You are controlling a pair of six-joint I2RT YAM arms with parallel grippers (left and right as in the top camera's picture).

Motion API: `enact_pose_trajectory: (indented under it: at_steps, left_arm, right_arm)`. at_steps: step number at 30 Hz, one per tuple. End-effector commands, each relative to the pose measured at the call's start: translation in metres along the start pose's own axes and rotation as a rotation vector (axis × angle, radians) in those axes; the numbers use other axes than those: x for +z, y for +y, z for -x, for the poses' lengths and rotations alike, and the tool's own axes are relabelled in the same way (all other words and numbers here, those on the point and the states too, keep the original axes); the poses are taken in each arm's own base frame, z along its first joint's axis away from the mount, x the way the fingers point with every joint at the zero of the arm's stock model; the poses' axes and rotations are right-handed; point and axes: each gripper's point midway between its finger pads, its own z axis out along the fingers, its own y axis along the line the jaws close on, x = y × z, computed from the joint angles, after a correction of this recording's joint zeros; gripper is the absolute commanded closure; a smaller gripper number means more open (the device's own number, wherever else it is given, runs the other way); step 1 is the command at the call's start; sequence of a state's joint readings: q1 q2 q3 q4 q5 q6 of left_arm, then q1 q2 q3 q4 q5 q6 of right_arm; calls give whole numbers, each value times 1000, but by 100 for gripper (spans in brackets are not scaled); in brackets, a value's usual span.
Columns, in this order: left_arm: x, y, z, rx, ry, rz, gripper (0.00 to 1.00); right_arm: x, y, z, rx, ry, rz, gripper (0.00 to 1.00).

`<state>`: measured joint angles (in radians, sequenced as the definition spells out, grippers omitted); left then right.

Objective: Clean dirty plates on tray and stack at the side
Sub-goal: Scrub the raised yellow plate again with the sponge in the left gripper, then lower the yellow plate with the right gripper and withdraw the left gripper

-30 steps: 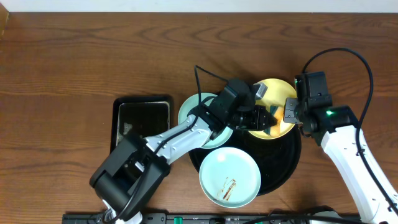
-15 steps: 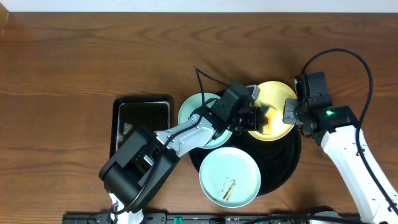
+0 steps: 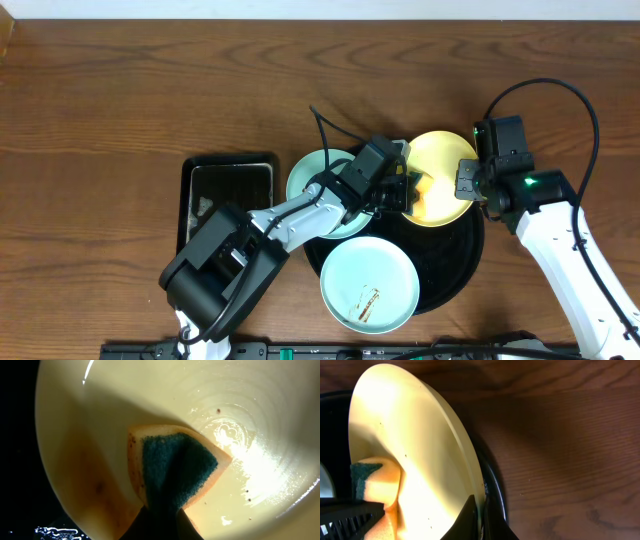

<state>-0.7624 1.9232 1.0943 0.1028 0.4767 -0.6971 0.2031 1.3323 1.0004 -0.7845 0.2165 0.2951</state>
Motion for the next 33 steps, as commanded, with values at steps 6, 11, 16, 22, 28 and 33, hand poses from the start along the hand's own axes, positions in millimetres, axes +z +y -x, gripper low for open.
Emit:
enact_pose_trajectory:
  at_steps: [6,11,16,22,28,33]
  left_arm:
    - [-13,19,16,70,-86,148,93]
    - [-19,18,19,74,-92,154,93]
    - [-38,-5,31,121,-142,113,92]
    - [-67,-29,37,142,-181,79,93]
    - [-110,-29,36,154,-195,136,93]
    - [-154,22,27,112,-178,373,93]
  right_arm:
    - [-9,6,10,5,-35,31,99]
    - [-9,6,10,5,-36,31,99]
    - [-9,6,10,5,-36,31,99]
    - [-9,6,10,5,-37,31,99]
    - [-8,2,6,60,-17,14,61]
    - [-2,-13,-13,235,68,-41,1]
